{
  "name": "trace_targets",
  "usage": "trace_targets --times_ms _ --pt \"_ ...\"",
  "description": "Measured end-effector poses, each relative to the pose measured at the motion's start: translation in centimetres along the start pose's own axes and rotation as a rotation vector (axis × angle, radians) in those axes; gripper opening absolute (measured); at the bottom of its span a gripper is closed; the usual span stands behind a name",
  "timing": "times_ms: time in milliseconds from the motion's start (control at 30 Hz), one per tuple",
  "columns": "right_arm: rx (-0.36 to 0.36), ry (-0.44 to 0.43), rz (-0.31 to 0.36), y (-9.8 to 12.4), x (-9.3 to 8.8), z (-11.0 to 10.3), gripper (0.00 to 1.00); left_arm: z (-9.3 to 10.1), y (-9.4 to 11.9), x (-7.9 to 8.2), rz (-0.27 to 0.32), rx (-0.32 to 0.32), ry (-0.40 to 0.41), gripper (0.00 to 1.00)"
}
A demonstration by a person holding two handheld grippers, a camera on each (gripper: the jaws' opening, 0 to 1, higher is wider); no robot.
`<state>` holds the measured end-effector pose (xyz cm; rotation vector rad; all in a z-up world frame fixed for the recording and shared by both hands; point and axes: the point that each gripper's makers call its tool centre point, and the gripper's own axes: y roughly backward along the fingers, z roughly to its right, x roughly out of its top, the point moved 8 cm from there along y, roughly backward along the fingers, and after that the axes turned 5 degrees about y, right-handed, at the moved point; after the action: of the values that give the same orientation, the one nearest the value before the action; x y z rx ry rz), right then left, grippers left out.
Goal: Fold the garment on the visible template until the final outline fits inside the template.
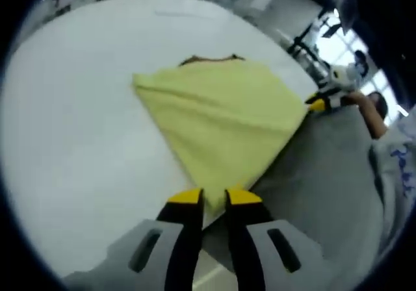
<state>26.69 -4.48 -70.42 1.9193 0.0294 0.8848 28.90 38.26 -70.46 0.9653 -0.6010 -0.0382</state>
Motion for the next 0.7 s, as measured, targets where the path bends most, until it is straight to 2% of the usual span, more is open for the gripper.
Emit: trace_targets --times_ms 400,467,633,700 --pt "0.017 -0.019 -0.017 -0.8 -0.7 0.1 0.19 -0.5 -0.1 -1.3 0.000 -0.003 0.066 0.10" --pt "0.020 -0.024 -0.009 -0.8 -0.6 0.0 0.19 -0.7 -0.3 -1.4 -0.006 0.013 0.071 0.11" --pt "0.021 -0.017 -0.008 -0.9 -0.6 0.0 0.17 -0.7 -0.8 -1.4 0.011 -0.001 0.096 0.06" --pt "0.021 -0.015 -0.007 -0.8 -0.5 -0.1 0.16 -0.5 -0.8 -1.4 0.012 -0.009 0.105 0.00"
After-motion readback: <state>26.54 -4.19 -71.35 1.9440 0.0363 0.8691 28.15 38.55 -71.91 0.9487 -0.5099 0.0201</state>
